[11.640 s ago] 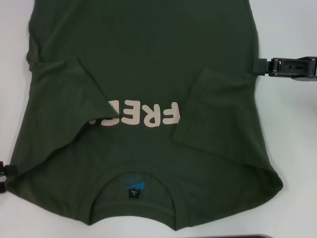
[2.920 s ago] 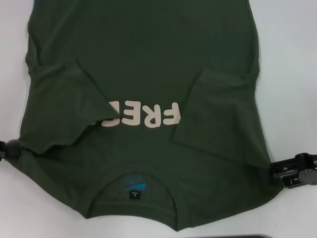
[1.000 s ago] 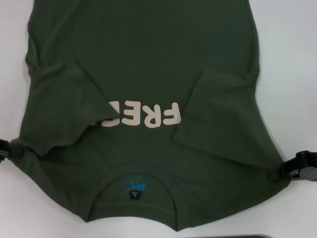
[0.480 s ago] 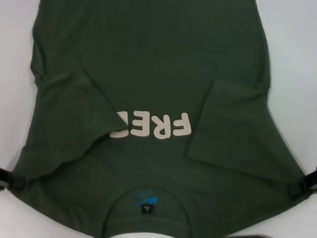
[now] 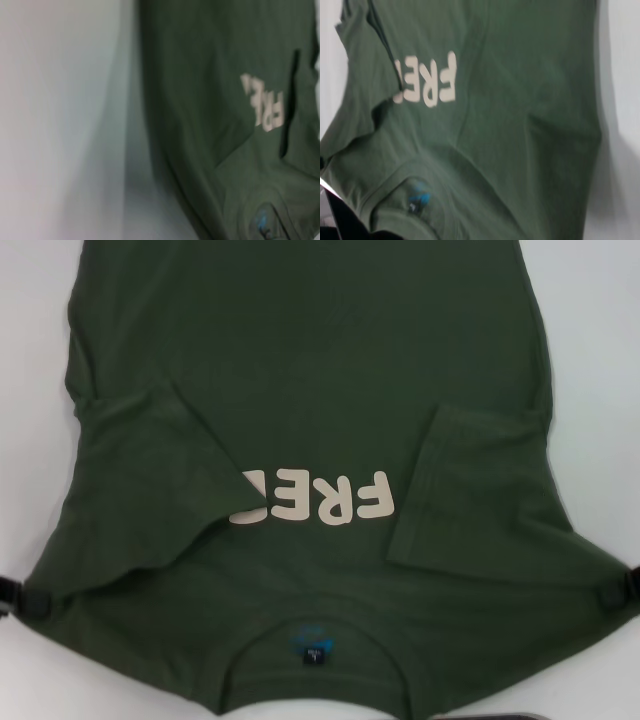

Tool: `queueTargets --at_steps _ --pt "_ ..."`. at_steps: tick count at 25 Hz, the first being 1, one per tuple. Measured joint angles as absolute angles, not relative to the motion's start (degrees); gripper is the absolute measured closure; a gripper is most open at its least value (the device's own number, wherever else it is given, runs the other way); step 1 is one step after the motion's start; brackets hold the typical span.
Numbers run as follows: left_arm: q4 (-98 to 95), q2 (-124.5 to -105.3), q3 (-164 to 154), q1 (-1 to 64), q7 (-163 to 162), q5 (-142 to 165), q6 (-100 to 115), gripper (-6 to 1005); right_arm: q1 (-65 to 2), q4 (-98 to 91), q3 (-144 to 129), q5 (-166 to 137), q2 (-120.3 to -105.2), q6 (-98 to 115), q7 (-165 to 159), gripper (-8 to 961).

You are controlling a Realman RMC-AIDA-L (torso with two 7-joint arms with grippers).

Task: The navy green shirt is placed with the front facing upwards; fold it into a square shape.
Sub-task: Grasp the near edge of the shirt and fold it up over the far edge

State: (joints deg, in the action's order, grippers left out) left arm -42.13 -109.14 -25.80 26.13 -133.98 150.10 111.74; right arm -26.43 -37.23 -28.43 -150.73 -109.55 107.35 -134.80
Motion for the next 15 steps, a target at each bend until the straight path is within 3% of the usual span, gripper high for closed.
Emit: queueTargets --at_steps 15 --pt "-41.31 -109.26 -23.45 37.18 -137.57 148.02 111.06 950 -32.29 -37.13 -25.28 -147.02 -108.39 109.3 -134.61 920"
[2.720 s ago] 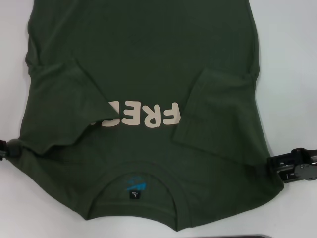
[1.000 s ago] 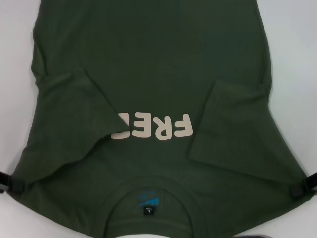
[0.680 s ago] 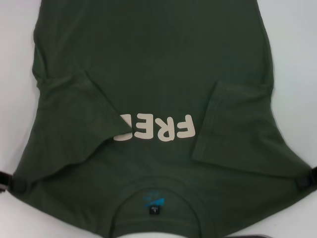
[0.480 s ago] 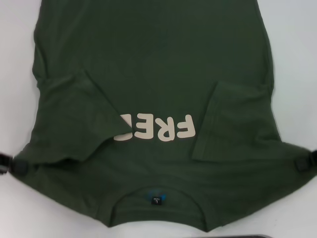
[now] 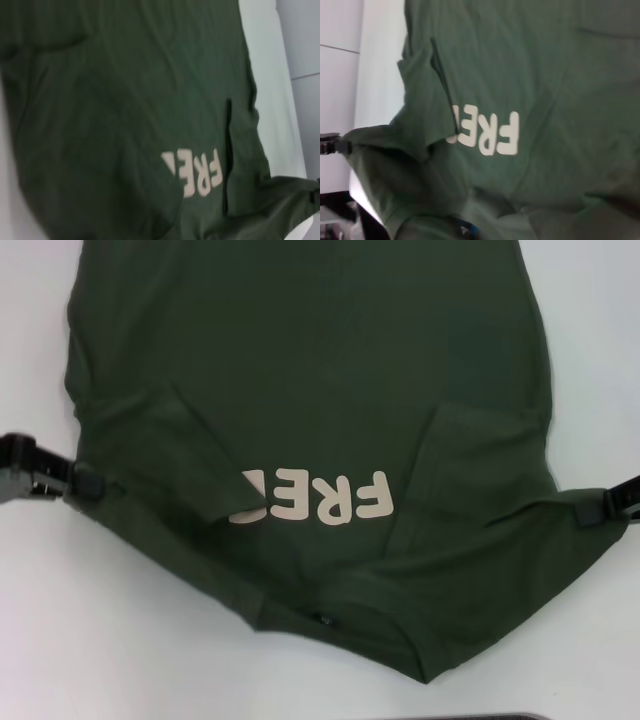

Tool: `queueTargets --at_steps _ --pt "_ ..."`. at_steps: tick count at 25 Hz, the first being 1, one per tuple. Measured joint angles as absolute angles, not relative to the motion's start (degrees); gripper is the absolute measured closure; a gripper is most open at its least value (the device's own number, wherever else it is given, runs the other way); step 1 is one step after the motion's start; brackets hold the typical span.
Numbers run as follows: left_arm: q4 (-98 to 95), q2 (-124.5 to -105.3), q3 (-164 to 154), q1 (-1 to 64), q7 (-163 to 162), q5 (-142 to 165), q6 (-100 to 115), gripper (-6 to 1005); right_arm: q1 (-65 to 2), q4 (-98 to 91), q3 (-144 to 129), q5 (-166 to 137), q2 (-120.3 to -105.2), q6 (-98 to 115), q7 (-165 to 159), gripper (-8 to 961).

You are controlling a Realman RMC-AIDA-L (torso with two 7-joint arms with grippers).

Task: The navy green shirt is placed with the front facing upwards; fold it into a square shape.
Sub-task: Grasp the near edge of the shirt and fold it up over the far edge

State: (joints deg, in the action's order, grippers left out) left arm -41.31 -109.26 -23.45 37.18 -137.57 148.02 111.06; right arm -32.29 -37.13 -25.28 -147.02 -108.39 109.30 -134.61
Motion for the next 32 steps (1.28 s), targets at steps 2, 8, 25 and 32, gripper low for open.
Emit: queueTargets --at_steps 2,8,25,32 --pt "-41.32 -109.08 -22.94 37.96 -138.26 148.01 110.71 950 -32.07 -36.98 -25.25 -146.22 -108.37 109.87 -134.62 920" --pt "-41.4 -108.44 -19.84 39.54 -140.65 147.11 107.54 950 -31.53 -37.08 -22.62 -145.95 -107.89 109.99 -134.45 920" --pt "-37.34 -111.19 -20.3 41.87 -143.45 137.05 83.82 950 -32.57 -36.27 -17.55 -133.05 -107.43 99.4 -137.4 920" --pt "-36.71 -111.98 -20.34 43.03 -143.3 134.69 78.5 950 -34.06 -36.2 -17.41 -131.07 -107.85 94.67 -137.52 920"
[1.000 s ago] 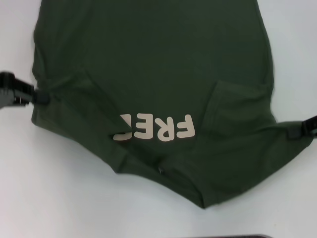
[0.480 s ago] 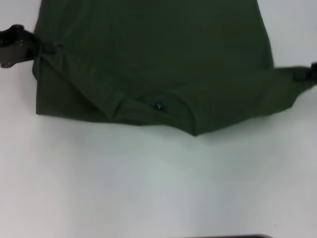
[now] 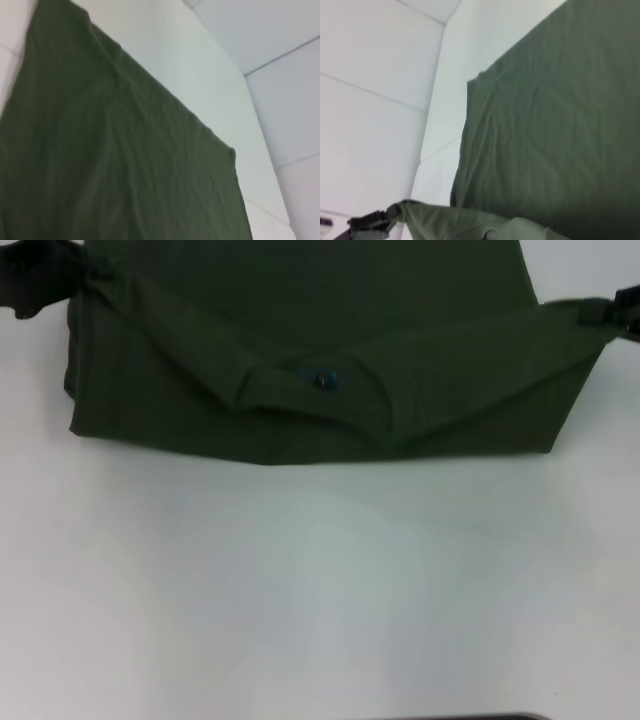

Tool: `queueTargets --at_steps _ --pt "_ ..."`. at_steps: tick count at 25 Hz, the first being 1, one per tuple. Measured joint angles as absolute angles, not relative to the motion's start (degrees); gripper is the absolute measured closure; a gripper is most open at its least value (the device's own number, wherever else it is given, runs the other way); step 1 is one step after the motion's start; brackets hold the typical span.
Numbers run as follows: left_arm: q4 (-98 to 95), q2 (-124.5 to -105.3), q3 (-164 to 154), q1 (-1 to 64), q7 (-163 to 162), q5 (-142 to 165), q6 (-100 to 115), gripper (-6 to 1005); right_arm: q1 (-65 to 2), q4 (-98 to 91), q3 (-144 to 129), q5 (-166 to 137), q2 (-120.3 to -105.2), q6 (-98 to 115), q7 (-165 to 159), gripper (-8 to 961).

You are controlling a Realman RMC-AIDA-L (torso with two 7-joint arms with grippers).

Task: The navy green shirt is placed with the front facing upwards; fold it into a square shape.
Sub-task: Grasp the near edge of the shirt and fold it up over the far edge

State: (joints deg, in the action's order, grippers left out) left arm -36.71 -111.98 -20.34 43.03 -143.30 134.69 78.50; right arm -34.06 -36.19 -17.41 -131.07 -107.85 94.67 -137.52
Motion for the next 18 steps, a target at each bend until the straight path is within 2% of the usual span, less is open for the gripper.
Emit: queueTargets --at_steps 6,18 --pt "-36.7 -112.69 -20.42 43.63 -143.18 134.39 73.24 951 -33.93 -36.16 -17.61 -128.38 -108.21 89.18 -137.33 920" --pt "-34.76 -112.74 -21.23 46.94 -141.02 133.66 68.4 951 -37.02 -36.29 -20.3 -128.08 -108.58 81.84 -136.07 920"
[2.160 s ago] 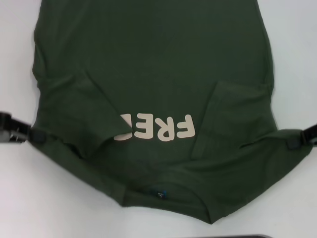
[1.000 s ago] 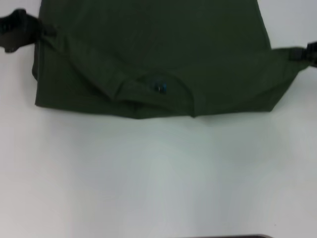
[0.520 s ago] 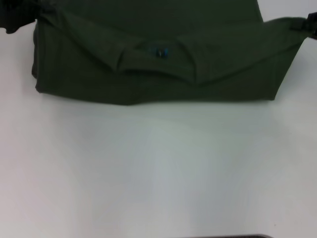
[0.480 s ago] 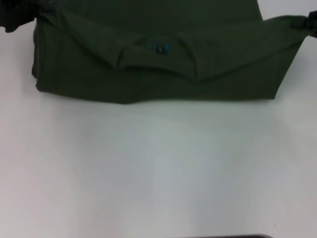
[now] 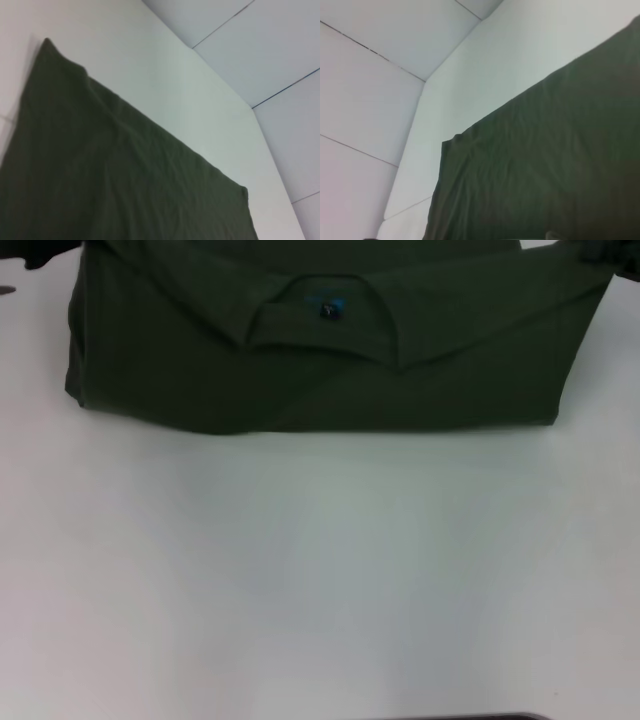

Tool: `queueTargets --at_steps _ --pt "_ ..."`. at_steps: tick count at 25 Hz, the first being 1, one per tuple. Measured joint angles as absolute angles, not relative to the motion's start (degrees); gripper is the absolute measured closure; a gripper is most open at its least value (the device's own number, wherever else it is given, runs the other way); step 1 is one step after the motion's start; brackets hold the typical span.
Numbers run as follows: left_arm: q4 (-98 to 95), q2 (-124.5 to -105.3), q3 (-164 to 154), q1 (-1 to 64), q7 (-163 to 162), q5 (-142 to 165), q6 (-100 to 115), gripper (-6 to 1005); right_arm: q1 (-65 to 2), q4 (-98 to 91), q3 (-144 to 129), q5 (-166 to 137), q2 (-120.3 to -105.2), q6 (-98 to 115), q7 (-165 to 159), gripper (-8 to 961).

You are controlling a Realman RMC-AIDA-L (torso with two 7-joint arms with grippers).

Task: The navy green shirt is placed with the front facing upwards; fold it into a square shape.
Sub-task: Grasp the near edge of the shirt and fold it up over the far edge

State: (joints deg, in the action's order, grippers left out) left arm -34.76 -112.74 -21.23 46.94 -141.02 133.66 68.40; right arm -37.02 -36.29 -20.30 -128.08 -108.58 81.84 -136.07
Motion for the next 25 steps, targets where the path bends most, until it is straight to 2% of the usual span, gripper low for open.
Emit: queueTargets --at_steps 16,25 --pt "-34.61 -112.18 -24.17 49.1 -141.11 133.61 61.34 950 -40.59 -36.95 -25.22 -128.01 -108.77 72.64 -135.96 920" --pt "-33.15 -112.73 -28.2 50.32 -140.5 133.47 55.8 951 -42.43 -36.38 -27.32 -128.01 -109.67 67.13 -135.42 921"
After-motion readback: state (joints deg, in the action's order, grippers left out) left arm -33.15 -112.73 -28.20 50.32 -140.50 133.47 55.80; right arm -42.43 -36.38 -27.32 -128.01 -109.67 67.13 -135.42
